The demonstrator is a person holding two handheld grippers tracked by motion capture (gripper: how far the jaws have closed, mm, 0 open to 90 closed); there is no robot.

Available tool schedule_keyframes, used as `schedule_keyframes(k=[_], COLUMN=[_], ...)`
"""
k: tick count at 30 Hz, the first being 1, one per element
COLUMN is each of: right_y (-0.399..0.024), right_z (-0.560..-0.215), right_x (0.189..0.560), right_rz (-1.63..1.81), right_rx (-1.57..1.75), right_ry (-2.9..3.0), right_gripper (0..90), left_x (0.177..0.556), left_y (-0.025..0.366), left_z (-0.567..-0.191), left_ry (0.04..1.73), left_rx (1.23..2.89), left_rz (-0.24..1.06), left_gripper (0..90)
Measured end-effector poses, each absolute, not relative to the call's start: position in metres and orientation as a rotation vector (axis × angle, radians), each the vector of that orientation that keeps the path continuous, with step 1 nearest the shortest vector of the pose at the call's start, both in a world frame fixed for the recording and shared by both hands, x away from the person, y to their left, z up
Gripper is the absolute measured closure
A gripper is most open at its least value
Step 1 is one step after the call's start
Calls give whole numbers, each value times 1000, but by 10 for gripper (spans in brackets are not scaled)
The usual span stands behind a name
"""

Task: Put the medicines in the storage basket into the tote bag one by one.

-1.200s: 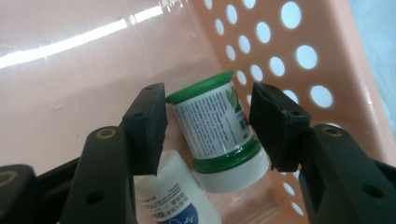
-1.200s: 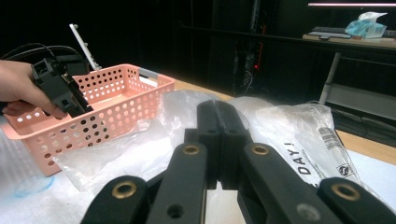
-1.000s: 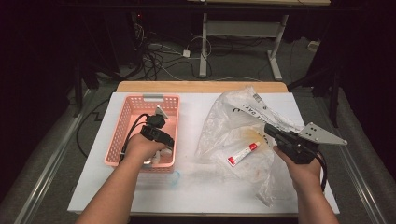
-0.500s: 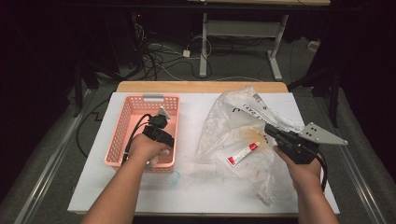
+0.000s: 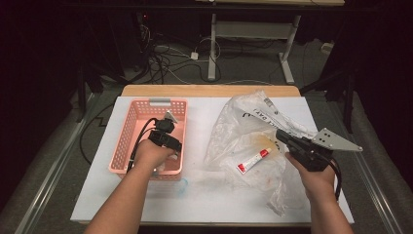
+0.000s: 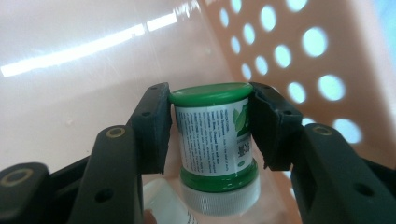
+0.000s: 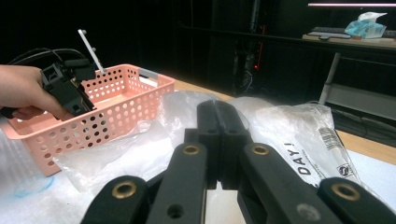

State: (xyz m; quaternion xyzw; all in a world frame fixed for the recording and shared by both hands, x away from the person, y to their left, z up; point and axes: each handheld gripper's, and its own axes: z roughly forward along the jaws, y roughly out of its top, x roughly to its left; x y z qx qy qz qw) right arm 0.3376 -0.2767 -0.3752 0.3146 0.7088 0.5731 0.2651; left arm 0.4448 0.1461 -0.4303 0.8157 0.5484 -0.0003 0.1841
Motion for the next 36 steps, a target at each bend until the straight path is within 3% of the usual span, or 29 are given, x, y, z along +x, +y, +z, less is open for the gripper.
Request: schedule_keyframes(k=[11,36], right_y=[-277,-277], right_z=[-375,-375], right_x=[337,336], right_rz=[1552,1547], right_rx=[853,854], right_ry=[1914,1910], right_gripper=[900,900], left_x=[430,393], left_y=[152,159], left_z=[-411,-401], left_ry=[1415,1214], left_rx=[2220,2082], left_rz=[144,318], left_gripper=[504,504])
